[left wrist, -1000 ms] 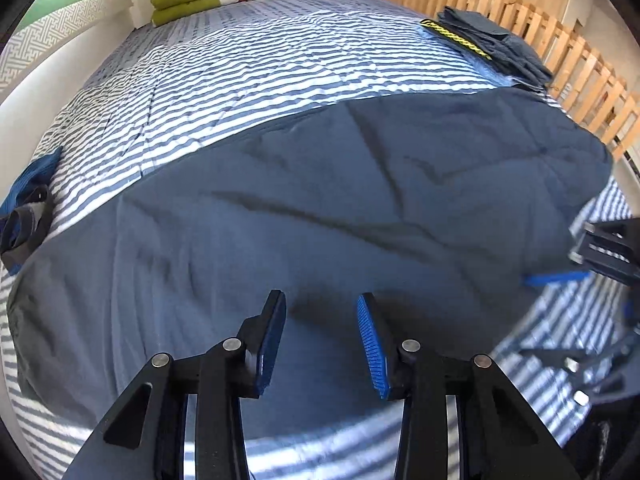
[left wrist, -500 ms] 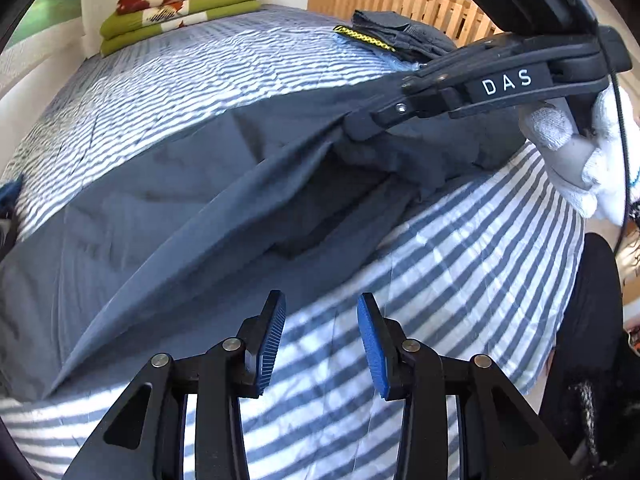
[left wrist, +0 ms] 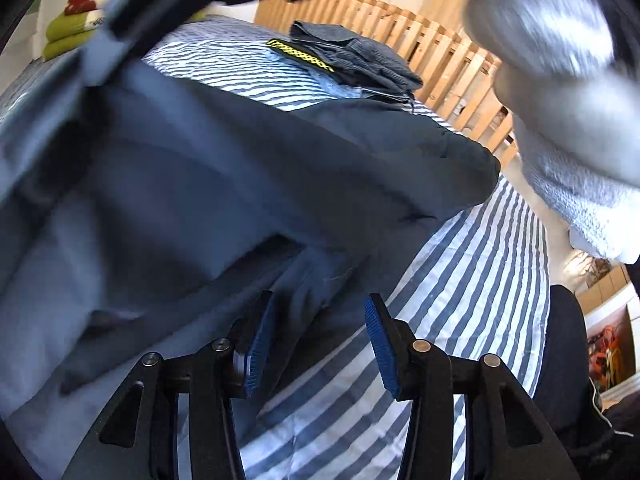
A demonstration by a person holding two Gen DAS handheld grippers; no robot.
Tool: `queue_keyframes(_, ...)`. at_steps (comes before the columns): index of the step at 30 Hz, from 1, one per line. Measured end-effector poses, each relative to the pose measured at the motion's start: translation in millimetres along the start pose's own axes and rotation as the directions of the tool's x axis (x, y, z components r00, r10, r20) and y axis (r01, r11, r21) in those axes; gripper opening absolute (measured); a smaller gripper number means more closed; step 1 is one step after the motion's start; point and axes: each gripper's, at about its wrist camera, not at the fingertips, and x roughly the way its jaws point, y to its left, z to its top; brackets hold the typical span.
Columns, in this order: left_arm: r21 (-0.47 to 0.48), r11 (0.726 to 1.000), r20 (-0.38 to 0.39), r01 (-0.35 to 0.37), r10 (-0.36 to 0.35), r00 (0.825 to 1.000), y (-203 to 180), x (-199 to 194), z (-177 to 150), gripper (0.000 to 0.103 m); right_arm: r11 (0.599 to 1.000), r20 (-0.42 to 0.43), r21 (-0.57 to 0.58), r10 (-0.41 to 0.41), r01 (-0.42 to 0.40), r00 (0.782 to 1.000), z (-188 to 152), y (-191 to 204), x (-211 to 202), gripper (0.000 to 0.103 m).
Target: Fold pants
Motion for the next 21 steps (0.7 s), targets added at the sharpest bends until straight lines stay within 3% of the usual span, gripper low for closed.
queue_keyframes(4,-0.017,0.999,0.034,0.03,-0.03,0.999,-1,13,12,0.046,0.999,0.0,0.03,0.036,-0.036,0.999,11,-15,4,0.001)
queue_keyframes(7,-0.024,0.998,0.05,0.051,-0.05,0.998,-5,12,14,0.03,0.998,-0.003,0.044,0.047,-0.047,0.999,14,-22,8,0.001)
queue_keyframes(8,-0.029,0.998,0.054,0.054,-0.052,0.997,-6,10,13,0.015,0.998,-0.004,0.046,0.049,-0.049,0.999,14,-23,8,0.001)
queue_keyframes(9,-0.035,0.998,0.06,0.058,-0.056,0.997,-10,7,13,0.009,0.998,-0.005,0.045,0.049,-0.049,0.999,13,-24,8,0.001)
queue_keyframes(13,-0.004,0.993,0.116,0.121,-0.119,0.986,-36,-21,2,0.009,0.996,-0.017,0.054,0.065,-0.064,0.998,9,-26,6,0.003)
queue_keyframes(15,0.075,0.991,0.121,0.114,-0.122,0.985,-64,-33,-11,0.009,0.994,-0.032,0.066,0.091,-0.089,0.995,3,-28,-1,0.015)
queue_keyframes(17,0.152,0.984,0.089,0.091,-0.105,0.99,-91,-34,-27,0.009,0.991,-0.004,0.082,0.102,-0.101,0.995,-10,-34,-16,0.052)
queue_keyframes(19,0.186,0.98,0.037,0.076,-0.084,0.996,-107,-22,-40,0.009,0.985,0.029,0.11,0.129,-0.131,0.991,-29,-47,-31,0.055)
queue_keyframes(21,0.183,0.981,-0.018,0.07,-0.067,0.998,-111,-9,-54,0.009,0.98,0.048,0.171,0.093,-0.1,0.995,-51,-65,-39,0.055)
